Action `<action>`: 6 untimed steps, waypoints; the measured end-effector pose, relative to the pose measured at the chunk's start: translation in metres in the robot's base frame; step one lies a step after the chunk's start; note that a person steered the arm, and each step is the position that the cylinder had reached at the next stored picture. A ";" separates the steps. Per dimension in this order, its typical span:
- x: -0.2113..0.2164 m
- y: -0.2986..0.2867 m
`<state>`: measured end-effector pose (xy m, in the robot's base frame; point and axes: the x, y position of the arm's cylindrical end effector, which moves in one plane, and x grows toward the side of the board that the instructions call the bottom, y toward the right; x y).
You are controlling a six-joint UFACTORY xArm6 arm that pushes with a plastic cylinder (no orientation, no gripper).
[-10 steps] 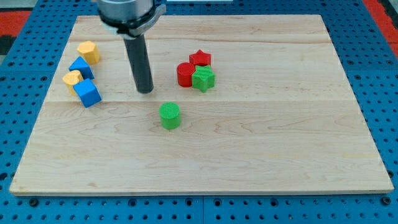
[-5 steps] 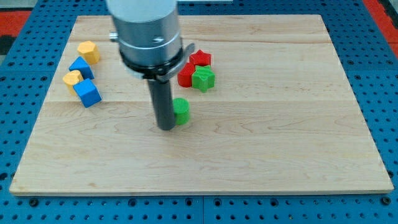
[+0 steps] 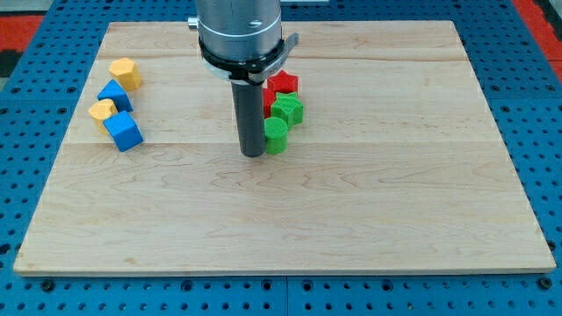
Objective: Push green circle closer to the green star
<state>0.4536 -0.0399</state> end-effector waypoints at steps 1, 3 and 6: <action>-0.007 0.000; 0.024 0.008; 0.001 0.011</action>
